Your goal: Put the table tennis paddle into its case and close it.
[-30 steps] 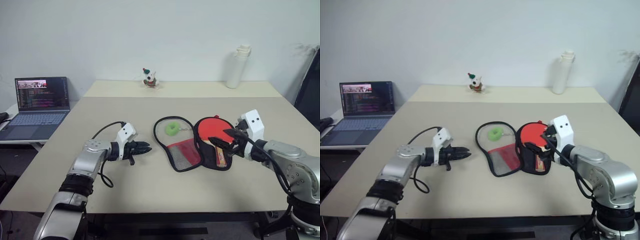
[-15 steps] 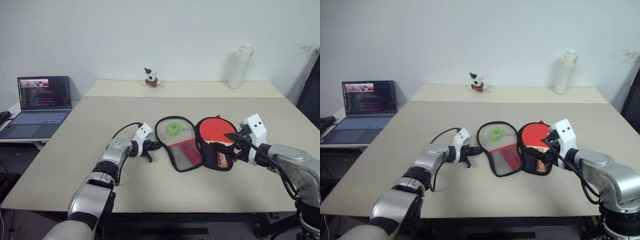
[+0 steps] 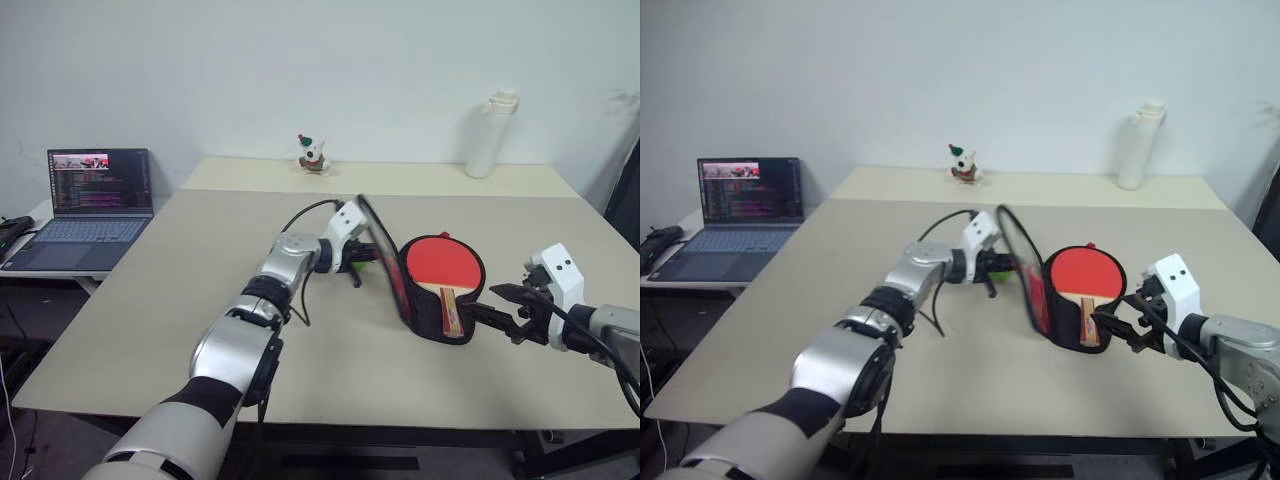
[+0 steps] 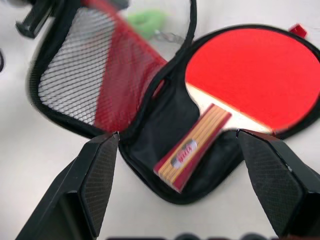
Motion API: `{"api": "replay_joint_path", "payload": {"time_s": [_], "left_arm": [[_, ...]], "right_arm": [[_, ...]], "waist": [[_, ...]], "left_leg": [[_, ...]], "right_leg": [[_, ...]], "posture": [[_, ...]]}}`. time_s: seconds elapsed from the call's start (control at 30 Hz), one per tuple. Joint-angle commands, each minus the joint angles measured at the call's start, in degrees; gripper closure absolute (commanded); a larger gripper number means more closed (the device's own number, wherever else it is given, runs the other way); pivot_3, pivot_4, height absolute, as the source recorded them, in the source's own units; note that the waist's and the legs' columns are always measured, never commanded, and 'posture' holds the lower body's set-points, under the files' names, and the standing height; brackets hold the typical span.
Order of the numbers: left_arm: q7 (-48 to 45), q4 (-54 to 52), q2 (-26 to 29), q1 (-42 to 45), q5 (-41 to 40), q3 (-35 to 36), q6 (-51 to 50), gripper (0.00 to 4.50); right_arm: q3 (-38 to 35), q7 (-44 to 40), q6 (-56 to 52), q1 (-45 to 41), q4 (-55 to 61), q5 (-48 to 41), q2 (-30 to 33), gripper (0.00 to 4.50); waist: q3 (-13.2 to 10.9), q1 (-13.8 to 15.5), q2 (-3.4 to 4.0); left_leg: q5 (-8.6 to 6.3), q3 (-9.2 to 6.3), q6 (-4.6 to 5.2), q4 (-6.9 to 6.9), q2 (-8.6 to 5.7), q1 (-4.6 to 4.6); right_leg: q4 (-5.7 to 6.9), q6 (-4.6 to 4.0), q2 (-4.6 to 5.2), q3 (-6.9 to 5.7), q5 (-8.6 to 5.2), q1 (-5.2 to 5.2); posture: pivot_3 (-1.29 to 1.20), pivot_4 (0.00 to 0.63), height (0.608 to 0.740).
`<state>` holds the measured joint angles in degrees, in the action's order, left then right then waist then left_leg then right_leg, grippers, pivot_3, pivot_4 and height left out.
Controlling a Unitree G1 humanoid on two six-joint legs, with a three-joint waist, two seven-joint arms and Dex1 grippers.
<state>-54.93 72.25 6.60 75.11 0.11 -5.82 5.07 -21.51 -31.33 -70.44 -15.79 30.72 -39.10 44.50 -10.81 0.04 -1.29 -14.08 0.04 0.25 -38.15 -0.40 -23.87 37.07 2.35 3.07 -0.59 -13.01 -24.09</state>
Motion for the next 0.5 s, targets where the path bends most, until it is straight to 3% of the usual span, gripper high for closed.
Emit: {"api": "replay_joint_path", "payload": {"time_s": [0.03,0.2,0.5], "left_arm": [[5.13,2.02,-3.90,4.19,1.27,0.85,0.34,4.45],[12.02,3.65,-6.95,6.24,2.22,2.11,0.70,4.45],[8.25,2.96,-4.17,4.69,1.94,3.91,2.12,4.45]], "right_arm": [[-3.37,1.05,-0.26,1.20,2.12,-0.48,1.36,0.38],[-5.10,2.34,-0.40,2.18,1.81,-0.25,2.33,0.38],[-2.38,5.44,1.97,-0.11,-3.21,1.61,1.10,0.38]], "waist": [[-0.01,-0.07,-0.01],[-0.01,-0.20,-0.01],[0.00,-0.28,0.00]], "left_leg": [[0.00,-0.02,0.00,0.00,0.01,0.00],[0.00,0.02,0.00,-0.02,-0.01,-0.01],[0.01,0.06,0.00,-0.02,0.01,0.05]], "right_leg": [[0.01,0.00,-0.01,-0.01,0.00,0.00],[0.01,0.04,0.00,0.02,0.00,0.00],[0.05,0.03,-0.02,0.07,0.01,-0.01]], "posture": [[0.00,0.150,0.740],[0.00,0.150,0.740],[0.00,0.150,0.740]]}}
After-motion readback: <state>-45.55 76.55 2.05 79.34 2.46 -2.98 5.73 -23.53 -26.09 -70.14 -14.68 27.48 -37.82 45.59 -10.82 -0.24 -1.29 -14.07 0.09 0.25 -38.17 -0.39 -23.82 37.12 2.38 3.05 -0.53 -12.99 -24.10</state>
